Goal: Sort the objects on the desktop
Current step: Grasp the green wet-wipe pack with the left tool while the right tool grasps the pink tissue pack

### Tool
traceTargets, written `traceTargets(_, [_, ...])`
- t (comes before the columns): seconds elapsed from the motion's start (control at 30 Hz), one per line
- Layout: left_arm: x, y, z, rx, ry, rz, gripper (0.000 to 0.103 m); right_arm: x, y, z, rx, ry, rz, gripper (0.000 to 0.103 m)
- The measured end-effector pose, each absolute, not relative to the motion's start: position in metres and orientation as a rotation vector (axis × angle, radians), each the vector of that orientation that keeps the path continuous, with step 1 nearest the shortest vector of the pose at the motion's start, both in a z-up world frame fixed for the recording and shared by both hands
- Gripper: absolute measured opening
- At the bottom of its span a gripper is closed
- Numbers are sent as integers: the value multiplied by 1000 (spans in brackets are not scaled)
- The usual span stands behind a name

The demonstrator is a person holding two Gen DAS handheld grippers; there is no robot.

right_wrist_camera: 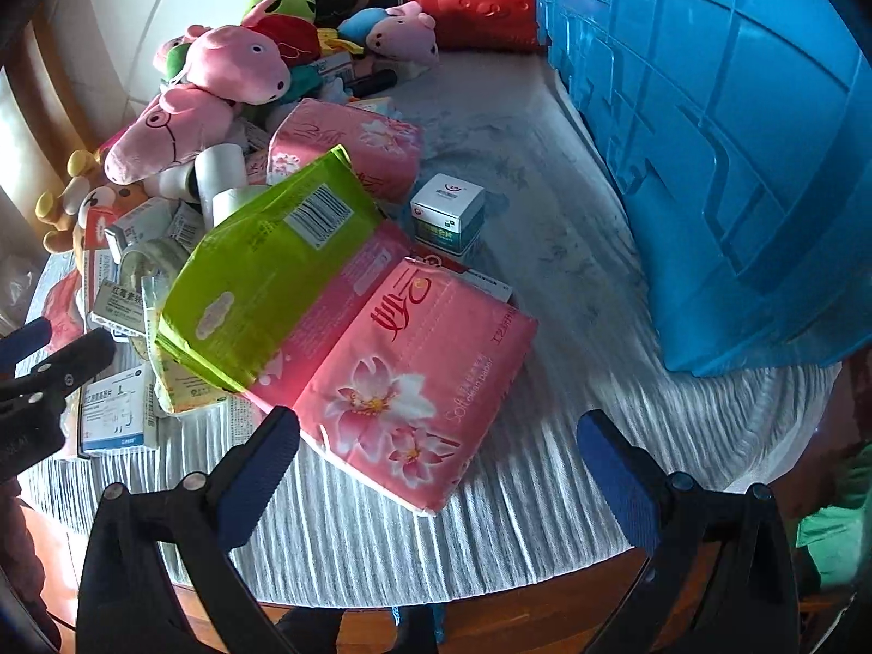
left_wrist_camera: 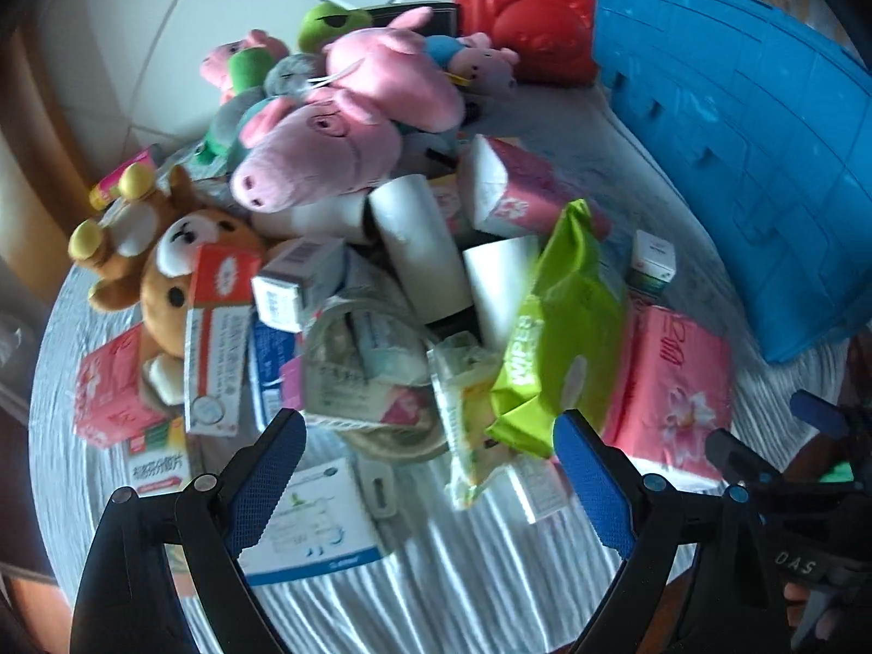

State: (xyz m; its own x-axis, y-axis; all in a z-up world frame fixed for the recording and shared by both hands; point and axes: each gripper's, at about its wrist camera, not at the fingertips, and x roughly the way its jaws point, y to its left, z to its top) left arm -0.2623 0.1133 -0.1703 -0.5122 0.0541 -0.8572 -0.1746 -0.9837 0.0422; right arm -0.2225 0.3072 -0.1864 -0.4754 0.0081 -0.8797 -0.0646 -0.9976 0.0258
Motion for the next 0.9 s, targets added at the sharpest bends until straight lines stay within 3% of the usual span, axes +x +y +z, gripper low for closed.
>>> traceTargets(0.17, [-284,139,-184,-1447,275,2472,92,-221,310,-194,-1559,164,2544,103])
traceTargets(0.27, [-294,148,-201,-1456,352,2397,83,-219,311,-200,-1543,226,2488,103])
traceTargets(0.4, [-298,147,-209,-1430,353,2332,81,-219,307,-209,-1533,280,2442,103])
traceTargets(0.5, [-297,149,-207,-1408,384,2299,73,-222,304,-214,-1519,326,2420,103])
traceTargets(0.67, [-299,150,-203,-1406,411,2255,68,-227,308,-221,-1497,405,2387,103])
traceTargets(0.73, [-297,150,-194,-1403,406,2237,52,-229,311,-224,-1501,417,2365,103])
traceTargets(0.77, [-295,152,-188,-1373,414,2235,51,-229,312,-225,-1504,407,2349,103])
traceTargets(0.8, [-294,156,-185,-1349,441,2248,51,-229,313,-226,-1505,413,2347,103])
traceTargets(0.9, [-298,163,-188,-1351,469,2251,67,-229,314,-226,-1511,409,2340,103])
